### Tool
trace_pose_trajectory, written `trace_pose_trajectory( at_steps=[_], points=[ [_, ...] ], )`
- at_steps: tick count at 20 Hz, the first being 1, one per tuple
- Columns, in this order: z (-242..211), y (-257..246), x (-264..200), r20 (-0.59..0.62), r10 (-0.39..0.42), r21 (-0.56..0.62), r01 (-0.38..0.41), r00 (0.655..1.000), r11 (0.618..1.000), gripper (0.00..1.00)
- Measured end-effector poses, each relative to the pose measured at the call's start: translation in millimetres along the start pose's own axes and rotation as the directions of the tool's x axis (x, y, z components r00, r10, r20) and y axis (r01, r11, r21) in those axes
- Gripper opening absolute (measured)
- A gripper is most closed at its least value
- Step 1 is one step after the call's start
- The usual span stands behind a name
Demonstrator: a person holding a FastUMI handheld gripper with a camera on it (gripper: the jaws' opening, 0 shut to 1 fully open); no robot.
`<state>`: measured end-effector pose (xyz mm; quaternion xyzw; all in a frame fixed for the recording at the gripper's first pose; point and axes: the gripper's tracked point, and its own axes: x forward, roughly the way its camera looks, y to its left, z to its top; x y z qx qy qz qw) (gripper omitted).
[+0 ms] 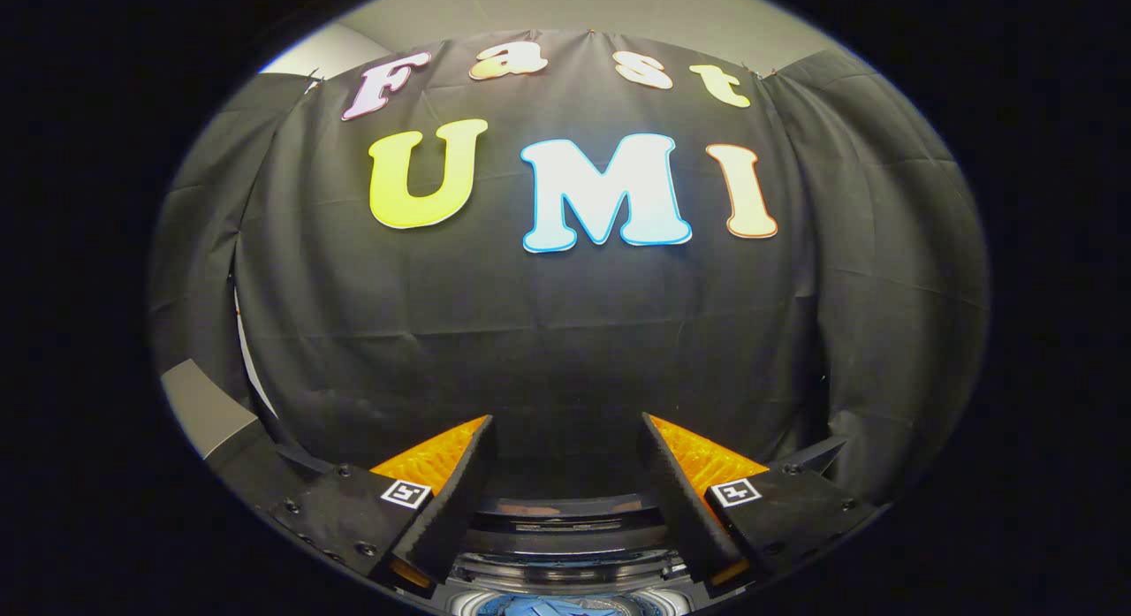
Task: Put the clothes into the washing machine and then close the washing machine lid.
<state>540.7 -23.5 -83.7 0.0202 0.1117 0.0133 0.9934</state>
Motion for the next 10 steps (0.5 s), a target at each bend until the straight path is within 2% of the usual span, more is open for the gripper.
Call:
trace_pose_trajectory(
  at_steps=[10],
  points=[
    [-8, -1, -35, 0.015, 0.001, -0.003, -0.001, 1.0, 1.0, 0.99]
  ],
)
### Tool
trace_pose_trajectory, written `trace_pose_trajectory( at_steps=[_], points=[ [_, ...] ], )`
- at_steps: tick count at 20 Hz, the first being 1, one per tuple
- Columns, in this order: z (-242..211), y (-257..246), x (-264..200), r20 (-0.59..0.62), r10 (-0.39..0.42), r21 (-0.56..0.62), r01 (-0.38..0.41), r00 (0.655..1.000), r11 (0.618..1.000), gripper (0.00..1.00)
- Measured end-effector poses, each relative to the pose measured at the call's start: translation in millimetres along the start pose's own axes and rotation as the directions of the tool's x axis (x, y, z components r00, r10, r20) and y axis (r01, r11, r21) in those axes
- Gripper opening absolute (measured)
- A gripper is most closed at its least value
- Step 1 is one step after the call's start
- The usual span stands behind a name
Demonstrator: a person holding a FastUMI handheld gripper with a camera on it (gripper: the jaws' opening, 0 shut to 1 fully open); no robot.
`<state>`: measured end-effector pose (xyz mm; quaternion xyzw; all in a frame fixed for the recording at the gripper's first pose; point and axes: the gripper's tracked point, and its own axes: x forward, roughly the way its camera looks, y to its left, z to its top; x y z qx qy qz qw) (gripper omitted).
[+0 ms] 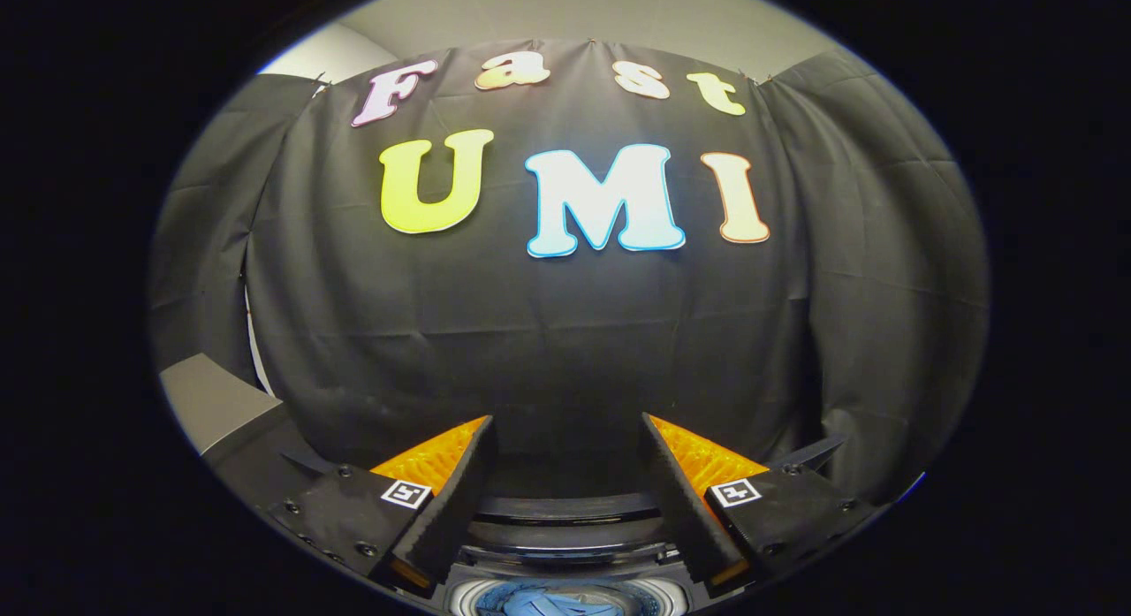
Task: Put the clothes into the washing machine and then close the washing machine lid.
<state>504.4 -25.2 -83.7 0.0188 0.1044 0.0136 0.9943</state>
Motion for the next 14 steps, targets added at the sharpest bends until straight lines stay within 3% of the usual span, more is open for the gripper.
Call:
trace_pose_trajectory(
  at_steps=[14],
  points=[
    [-16, 0, -42, 0.009, 0.001, -0.01, -0.001, 1.0, 1.0, 0.99]
  ],
)
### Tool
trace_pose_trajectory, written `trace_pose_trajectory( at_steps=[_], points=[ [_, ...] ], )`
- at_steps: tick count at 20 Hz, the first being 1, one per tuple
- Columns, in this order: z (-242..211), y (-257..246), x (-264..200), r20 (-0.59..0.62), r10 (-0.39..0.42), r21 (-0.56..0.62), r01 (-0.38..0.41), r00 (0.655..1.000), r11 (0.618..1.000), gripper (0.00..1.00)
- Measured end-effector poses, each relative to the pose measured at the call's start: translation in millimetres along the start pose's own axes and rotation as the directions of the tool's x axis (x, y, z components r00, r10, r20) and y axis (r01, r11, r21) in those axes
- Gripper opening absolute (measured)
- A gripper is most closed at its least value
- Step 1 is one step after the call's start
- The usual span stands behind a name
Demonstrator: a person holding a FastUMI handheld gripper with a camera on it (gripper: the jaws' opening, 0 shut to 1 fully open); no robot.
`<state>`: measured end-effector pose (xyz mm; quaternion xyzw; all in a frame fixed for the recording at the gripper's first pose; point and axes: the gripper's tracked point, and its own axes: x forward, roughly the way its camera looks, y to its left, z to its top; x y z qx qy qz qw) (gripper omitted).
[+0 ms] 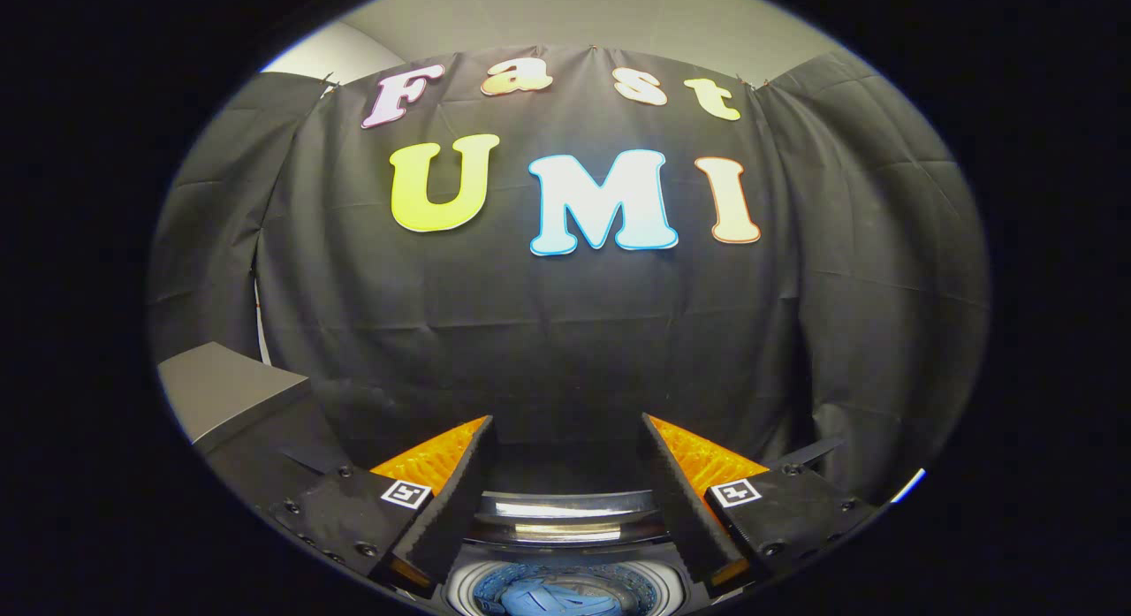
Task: Put the clothes into the washing machine and then close the washing machine lid.
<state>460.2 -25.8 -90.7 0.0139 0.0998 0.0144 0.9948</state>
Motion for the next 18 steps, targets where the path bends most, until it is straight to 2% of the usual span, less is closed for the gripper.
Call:
trace_pose_trajectory(
  at_steps=[14, 18],
  points=[
    [-32, 0, -45, -0.027, 0.025, -0.001, -0.025, 0.999, 1.0, 0.99],
    [-57, -1, -61, -0.069, 0.032, 0.021, -0.031, 0.997, 0.999, 0.99]
  ],
)
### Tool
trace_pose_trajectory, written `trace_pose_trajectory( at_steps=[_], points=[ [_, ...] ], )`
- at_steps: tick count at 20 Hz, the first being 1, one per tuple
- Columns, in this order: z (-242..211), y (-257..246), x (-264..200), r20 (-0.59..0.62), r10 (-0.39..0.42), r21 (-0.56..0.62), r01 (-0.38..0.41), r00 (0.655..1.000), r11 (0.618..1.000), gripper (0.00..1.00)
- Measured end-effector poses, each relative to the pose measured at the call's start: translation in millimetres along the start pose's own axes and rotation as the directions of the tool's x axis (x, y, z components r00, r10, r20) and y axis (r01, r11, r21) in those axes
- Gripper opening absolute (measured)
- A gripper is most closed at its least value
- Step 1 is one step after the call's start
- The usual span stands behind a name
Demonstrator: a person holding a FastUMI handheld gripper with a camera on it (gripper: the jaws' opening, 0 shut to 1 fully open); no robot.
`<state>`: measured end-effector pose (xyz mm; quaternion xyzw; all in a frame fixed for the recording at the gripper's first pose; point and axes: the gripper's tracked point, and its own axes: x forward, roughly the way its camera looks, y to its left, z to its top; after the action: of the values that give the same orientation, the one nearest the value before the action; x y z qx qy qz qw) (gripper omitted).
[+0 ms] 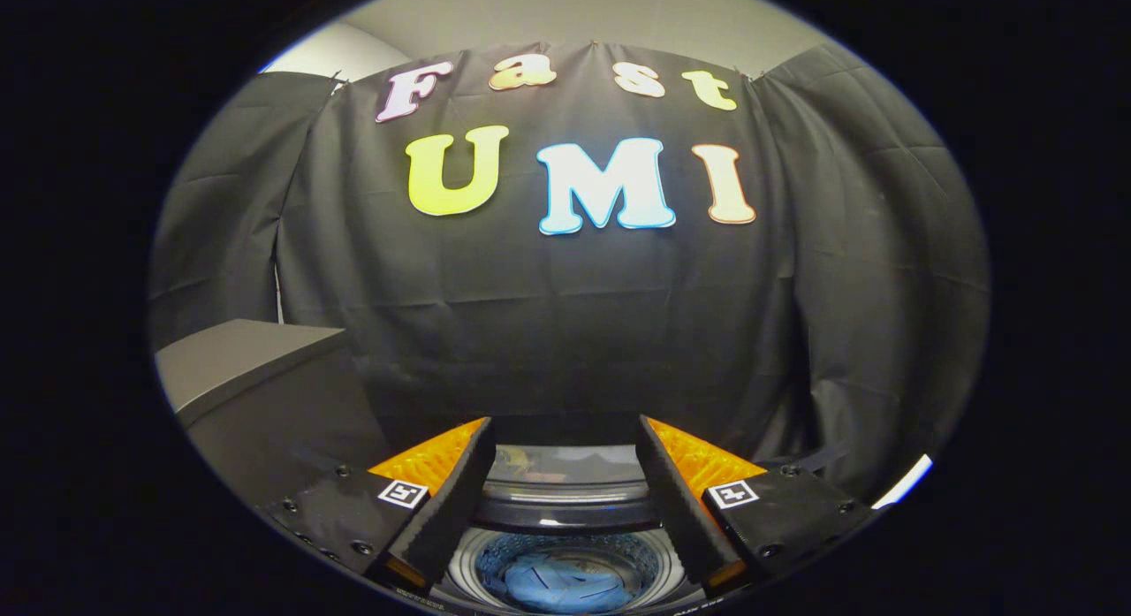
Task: Put the clothes into the washing machine and then close the washing machine lid.
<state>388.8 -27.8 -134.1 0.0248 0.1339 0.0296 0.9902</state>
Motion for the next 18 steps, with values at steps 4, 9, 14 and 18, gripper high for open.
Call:
trace_pose_trajectory(
  at_steps=[4, 9, 14, 18],
  points=[
    [-27, 1, -17, -0.02, 0.007, 0.035, -0.006, 1.0, 0.999, 0.98],
    [-39, 2, -34, -0.033, 0.001, 0.048, 0.001, 0.999, 0.999, 0.98],
    [-14, 11, -71, -0.008, 0.017, 0.035, -0.016, 1.0, 0.999, 0.98],
    [19, 25, -110, 0.037, 0.038, 0.005, -0.038, 0.999, 0.999, 0.98]
  ],
)
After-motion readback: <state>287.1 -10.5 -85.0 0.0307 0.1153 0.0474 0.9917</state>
